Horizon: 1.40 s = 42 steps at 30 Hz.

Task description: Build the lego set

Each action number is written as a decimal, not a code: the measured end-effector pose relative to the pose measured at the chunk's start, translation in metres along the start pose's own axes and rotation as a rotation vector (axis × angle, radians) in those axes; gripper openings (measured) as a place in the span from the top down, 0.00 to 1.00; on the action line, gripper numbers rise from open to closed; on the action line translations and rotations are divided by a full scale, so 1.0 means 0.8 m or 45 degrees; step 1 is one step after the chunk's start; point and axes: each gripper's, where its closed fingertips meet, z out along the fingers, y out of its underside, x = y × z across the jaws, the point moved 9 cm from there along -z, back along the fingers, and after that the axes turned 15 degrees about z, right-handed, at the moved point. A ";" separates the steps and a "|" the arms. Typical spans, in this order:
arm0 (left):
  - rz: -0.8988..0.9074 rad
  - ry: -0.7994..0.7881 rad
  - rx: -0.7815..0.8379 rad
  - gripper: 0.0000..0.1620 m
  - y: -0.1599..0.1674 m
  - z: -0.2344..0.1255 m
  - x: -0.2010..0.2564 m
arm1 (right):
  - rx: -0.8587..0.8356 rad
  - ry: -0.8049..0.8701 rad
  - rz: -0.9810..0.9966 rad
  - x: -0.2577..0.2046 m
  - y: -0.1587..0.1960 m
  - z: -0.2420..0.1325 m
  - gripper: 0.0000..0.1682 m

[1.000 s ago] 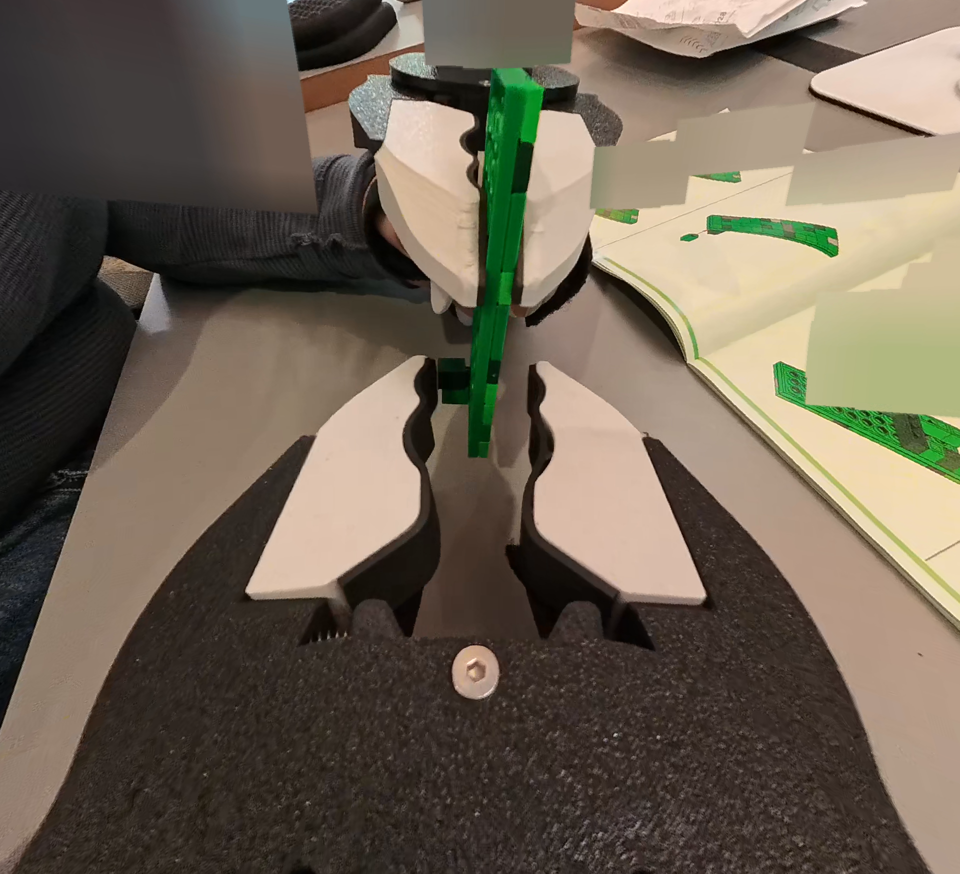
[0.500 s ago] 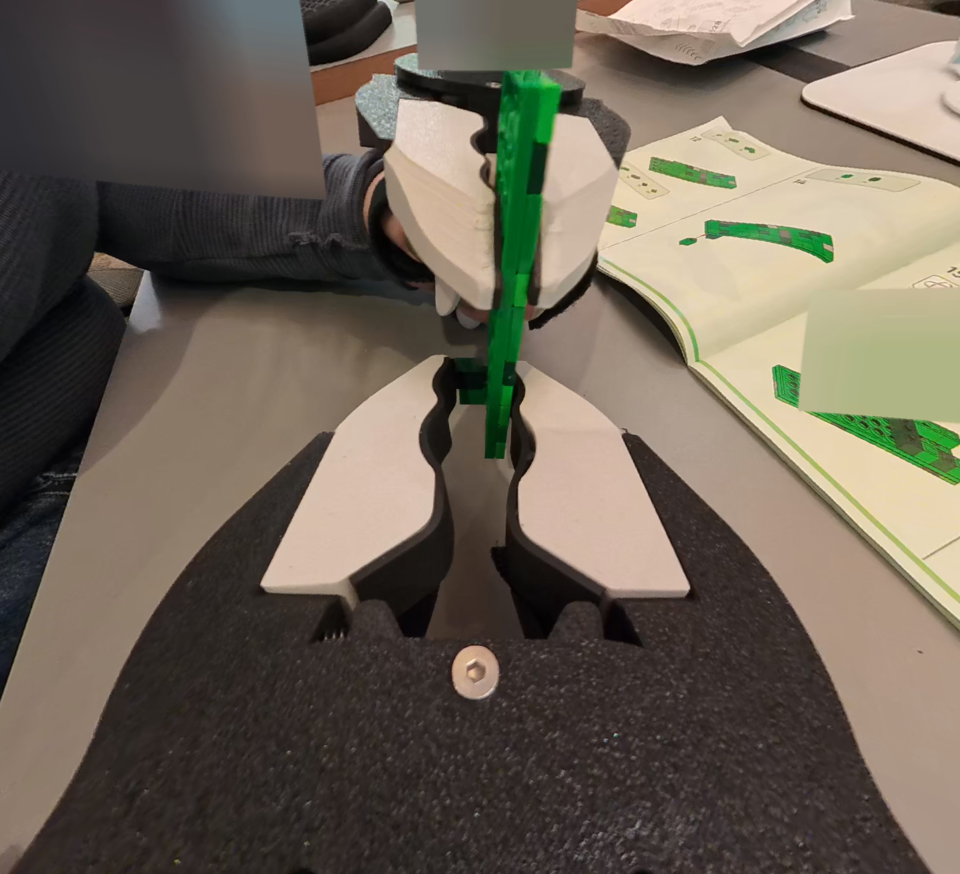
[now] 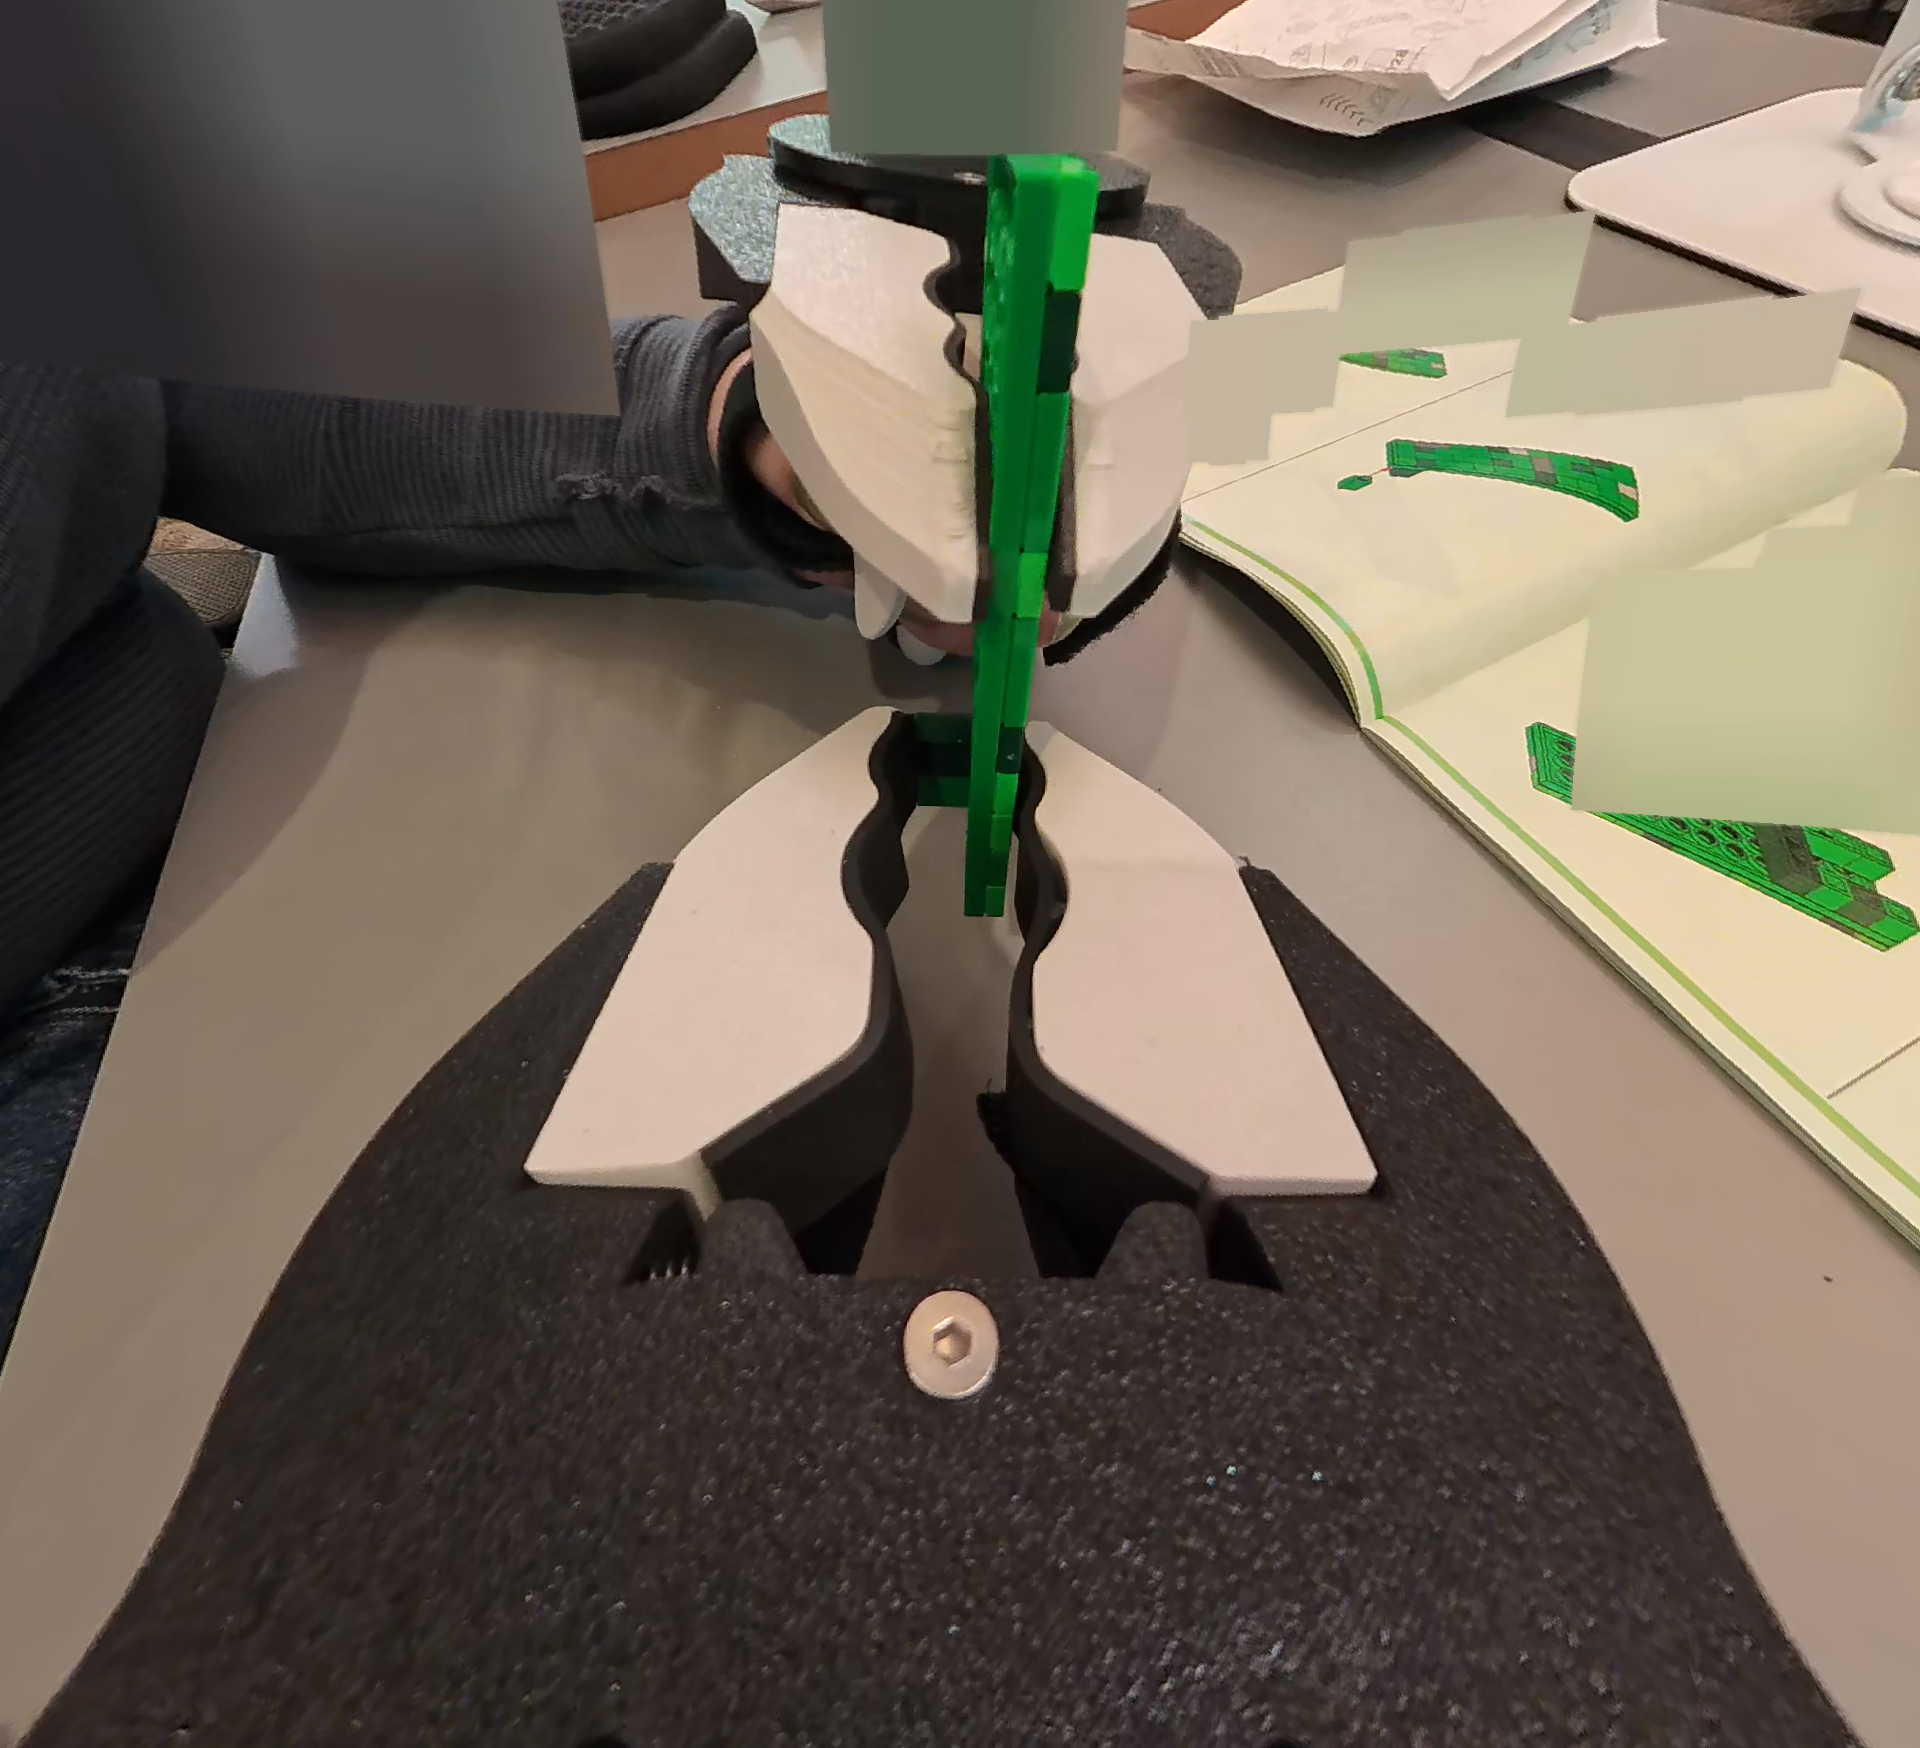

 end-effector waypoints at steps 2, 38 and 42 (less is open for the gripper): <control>-0.002 0.000 0.021 0.96 -0.001 0.001 0.001 | 0.013 -0.026 0.014 0.000 -0.001 -0.001 0.90; 0.334 -0.066 -0.288 0.92 -0.002 0.003 0.011 | 0.520 -0.220 0.078 0.011 -0.005 -0.048 0.90; 0.344 -0.097 -0.299 0.92 -0.002 0.003 0.011 | 0.525 -0.179 0.073 0.011 -0.005 -0.047 0.90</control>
